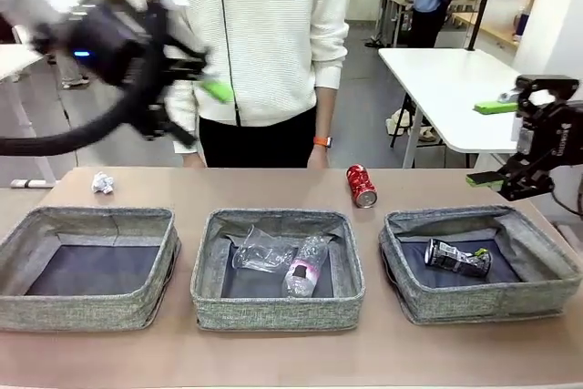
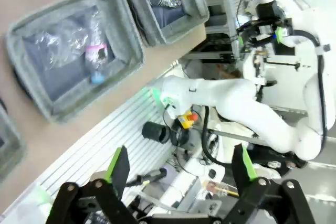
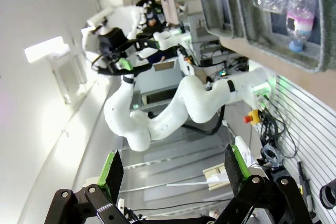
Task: Sort the waste into the appropriate baskets.
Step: Place the picked waste into the Fabric basket indicated by the person.
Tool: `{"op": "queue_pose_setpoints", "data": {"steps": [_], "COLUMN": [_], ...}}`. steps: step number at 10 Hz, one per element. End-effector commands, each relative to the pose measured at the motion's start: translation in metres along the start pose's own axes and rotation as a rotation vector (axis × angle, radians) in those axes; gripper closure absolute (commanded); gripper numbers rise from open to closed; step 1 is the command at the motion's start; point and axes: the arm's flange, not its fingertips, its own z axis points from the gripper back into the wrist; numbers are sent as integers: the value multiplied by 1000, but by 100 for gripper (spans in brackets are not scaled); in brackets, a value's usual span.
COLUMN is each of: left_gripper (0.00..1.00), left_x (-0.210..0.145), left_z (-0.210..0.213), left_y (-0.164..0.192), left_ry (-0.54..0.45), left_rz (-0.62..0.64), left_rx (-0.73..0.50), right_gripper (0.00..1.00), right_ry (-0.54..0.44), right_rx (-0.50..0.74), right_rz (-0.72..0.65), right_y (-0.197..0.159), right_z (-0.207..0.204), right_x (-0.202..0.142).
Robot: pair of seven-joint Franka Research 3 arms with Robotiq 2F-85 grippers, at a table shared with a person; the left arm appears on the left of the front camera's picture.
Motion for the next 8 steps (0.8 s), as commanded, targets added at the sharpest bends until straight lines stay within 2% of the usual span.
{"op": "queue_pose_setpoints", "data": {"steps": [1,3,4,5,6,7,8], "left_gripper": [0,0,0,0,0,0,0], "left_x": [-25,-74,-100,-114,-110,-94,-94], "left_z": [38,73,81,78,70,101,101], "left_y": [65,123,144,156,156,156,156], "left_ry": [-91,-259,-312,-321,-248,-290,-290], "left_rz": [125,209,211,271,309,279,279], "left_rx": [-91,-254,-323,-357,-335,-292,-292], "right_gripper": [0,0,0,0,0,0,0], "right_ry": [2,2,2,2,2,2,2], "right_rx": [16,16,16,16,16,16,16], "right_rz": [16,16,16,16,16,16,16], "right_y": [3,3,3,3,3,3,3], "right_z": [-1,-1,-1,-1,-1,-1,-1], "right_x": [0,0,0,0,0,0,0]}}
